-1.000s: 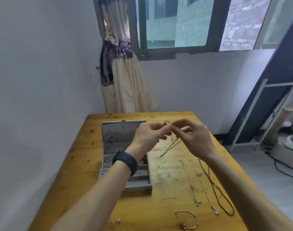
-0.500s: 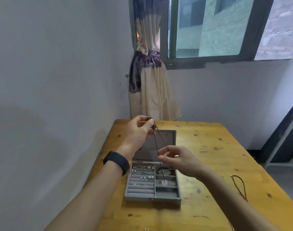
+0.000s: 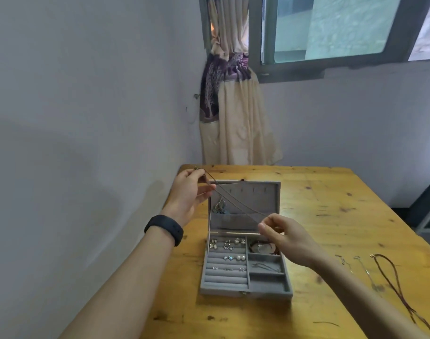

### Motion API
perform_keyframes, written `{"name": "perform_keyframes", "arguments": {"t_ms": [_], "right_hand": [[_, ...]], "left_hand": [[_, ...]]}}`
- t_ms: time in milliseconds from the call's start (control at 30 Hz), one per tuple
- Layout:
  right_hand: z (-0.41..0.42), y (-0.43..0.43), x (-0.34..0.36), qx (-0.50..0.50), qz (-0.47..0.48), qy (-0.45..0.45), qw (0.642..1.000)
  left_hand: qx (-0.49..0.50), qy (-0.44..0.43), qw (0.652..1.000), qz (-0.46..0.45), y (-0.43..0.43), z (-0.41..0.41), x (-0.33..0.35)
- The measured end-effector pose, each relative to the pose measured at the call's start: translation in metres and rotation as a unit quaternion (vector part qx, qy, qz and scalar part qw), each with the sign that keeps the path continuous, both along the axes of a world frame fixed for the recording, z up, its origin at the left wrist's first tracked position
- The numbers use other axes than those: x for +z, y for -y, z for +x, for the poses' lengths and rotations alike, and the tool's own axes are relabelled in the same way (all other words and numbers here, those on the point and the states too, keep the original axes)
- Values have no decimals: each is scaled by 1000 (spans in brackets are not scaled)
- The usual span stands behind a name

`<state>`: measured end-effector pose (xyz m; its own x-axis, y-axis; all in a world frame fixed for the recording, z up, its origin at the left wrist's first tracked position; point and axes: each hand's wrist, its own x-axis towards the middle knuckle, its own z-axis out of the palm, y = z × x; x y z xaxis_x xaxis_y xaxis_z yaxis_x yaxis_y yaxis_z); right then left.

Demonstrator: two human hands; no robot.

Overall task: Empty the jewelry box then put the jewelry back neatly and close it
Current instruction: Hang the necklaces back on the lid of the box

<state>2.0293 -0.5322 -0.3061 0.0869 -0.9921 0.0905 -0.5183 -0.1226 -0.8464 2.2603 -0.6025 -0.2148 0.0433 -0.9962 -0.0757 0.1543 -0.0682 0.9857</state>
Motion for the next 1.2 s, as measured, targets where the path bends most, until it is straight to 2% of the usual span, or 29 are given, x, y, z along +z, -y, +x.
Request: {"name": "perform_keyframes", "arguments": {"t_ms": [100, 133, 400, 533, 767, 900, 1033, 1133, 1200], "right_hand": [[1, 19, -3, -13, -31, -154, 987], [1, 26, -3, -18, -37, -175, 984], [23, 80, 5, -106, -83, -52, 989], [37, 92, 0, -129, -92, -42, 986], [48, 96, -18, -102, -79, -183, 975], [49, 92, -18, -107, -78, -259, 957], [46, 90, -18, -97, -75, -278, 953], [41, 87, -18, -89, -67, -304, 946], [38, 85, -20, -95, -79, -288, 950]], "left_hand": [[-7, 3, 1000, -7, 10, 3, -3], [-5, 4, 1000, -13, 14, 3, -2], [57, 24, 996, -65, 41, 5, 9], [49, 36, 996, -72, 42, 10, 7], [22, 128, 988, -85, 39, 10, 0], [-25, 212, 969, -121, 36, 3, -1], [-64, 285, 944, -155, 38, -8, -3], [-62, 358, 913, -184, 39, -17, -5], [-54, 379, 902, -199, 40, -23, -6]]}}
